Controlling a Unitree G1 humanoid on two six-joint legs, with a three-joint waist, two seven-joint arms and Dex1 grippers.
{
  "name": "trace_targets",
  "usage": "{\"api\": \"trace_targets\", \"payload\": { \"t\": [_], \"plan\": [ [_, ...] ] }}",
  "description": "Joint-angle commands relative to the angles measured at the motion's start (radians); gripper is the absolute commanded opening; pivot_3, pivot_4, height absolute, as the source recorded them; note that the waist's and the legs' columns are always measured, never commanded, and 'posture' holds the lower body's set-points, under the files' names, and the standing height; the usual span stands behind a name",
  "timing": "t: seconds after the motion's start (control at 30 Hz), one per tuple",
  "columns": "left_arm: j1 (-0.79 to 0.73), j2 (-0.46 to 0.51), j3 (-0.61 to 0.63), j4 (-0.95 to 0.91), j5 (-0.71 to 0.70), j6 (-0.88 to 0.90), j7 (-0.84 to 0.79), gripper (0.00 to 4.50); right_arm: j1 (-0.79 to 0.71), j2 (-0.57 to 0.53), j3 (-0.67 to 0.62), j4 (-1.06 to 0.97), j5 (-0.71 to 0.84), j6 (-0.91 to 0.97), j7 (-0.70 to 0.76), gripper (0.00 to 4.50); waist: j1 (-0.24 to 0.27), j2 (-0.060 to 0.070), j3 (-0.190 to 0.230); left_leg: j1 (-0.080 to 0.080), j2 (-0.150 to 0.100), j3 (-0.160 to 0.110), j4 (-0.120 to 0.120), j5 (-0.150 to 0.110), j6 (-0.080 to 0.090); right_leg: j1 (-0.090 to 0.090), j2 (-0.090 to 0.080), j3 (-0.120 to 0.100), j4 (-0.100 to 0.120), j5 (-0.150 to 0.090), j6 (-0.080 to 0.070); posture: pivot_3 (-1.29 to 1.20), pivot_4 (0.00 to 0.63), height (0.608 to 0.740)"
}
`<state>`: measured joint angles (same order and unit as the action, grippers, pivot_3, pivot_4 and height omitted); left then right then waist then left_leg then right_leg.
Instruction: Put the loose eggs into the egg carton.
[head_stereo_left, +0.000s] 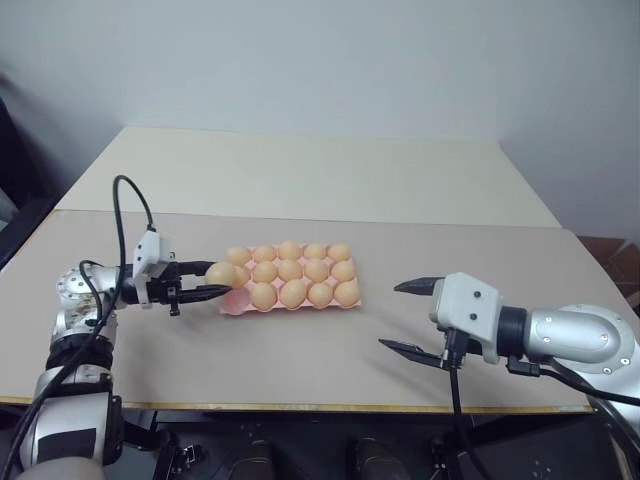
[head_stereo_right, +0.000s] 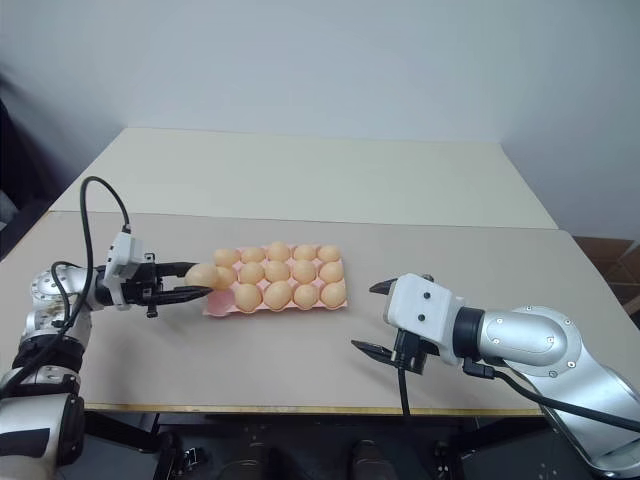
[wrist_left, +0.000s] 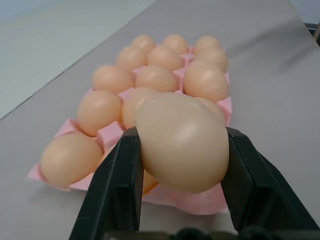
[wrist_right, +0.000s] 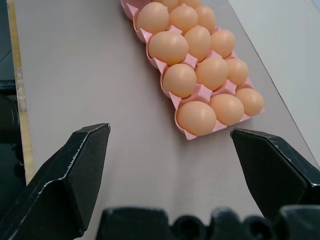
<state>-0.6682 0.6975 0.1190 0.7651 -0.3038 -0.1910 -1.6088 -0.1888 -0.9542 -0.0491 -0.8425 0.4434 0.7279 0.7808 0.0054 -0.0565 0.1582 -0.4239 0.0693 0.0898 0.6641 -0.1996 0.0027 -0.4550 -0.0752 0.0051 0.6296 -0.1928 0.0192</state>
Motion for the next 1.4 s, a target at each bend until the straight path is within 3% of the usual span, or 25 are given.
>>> {"api": "trace_targets", "payload": {
  "t": [0.03, 0.2, 0.47, 0.77, 0.9, 1.13, 1.4],
  "plan": [
    [-0.005, 0.008, -0.013, -0.042, -0.029, 0.003, -0.006, 1.89, 0.003, -0.005, -0.03, -0.024, -0.006, -0.011, -0.013, 4.5, 0.0, 0.0, 0.0, 0.0, 0.0, 0.0, 0.0, 0.0, 0.0, 0.0, 0.0, 0.0, 0.0, 0.0, 0.0, 0.0, 0.15, 0.74],
    [0.01, 0.041, -0.069, -0.086, -0.08, 0.024, -0.006, 1.89, 0.015, -0.006, -0.035, -0.03, -0.009, -0.01, -0.019, 4.5, 0.0, 0.0, 0.0, 0.0, 0.0, 0.0, 0.0, 0.0, 0.0, 0.0, 0.0, 0.0, 0.0, 0.0, 0.0, 0.0, 0.15, 0.74],
    [0.027, 0.09, -0.126, -0.087, -0.117, 0.018, -0.006, 4.42, 0.01, -0.001, -0.019, -0.024, -0.016, -0.018, -0.027, 4.5, 0.002, 0.0, 0.0, 0.0, 0.0, 0.0, 0.0, 0.0, 0.0, 0.0, 0.0, 0.0, 0.0, -0.003, -0.002, 0.0, 0.15, 0.74],
    [0.025, 0.087, -0.045, -0.096, -0.091, -0.031, 0.013, 4.47, 0.01, 0.001, -0.017, -0.018, -0.017, -0.027, -0.023, 4.5, 0.004, 0.0, 0.0, 0.0, 0.0, 0.0, 0.0, 0.0, 0.0, 0.0, 0.0, 0.0, 0.0, -0.003, -0.002, 0.0, 0.15, 0.74],
    [0.086, 0.152, 0.055, -0.261, -0.162, 0.066, 0.062, 4.47, 0.019, -0.007, -0.045, -0.027, -0.005, -0.023, -0.015, 4.5, -0.004, 0.0, 0.0, 0.0, 0.0, 0.0, 0.0, 0.0, 0.0, -0.001, 0.0, 0.0, 0.0, -0.003, -0.002, 0.0, 0.15, 0.74],
    [0.345, 0.278, 0.223, -0.544, -0.225, 0.209, 0.139, 4.47, 0.028, -0.054, -0.145, -0.013, 0.036, -0.034, 0.06, 4.5, -0.017, 0.001, 0.0, 0.001, 0.0, 0.0, 0.0, 0.0, 0.0, 0.0, -0.001, 0.0, 0.0, -0.005, -0.004, 0.0, 0.15, 0.74],
    [0.634, 0.283, 0.451, -0.886, -0.32, 0.371, 0.24, 4.47, 0.039, -0.105, -0.207, 0.066, 0.055, -0.09, 0.171, 4.5, -0.015, 0.001, 0.0, 0.001, 0.001, 0.001, -0.001, 0.0, 0.0, -0.001, -0.002, 0.0, -0.002, -0.005, -0.004, 0.0, 0.15, 0.74]
  ]
}}
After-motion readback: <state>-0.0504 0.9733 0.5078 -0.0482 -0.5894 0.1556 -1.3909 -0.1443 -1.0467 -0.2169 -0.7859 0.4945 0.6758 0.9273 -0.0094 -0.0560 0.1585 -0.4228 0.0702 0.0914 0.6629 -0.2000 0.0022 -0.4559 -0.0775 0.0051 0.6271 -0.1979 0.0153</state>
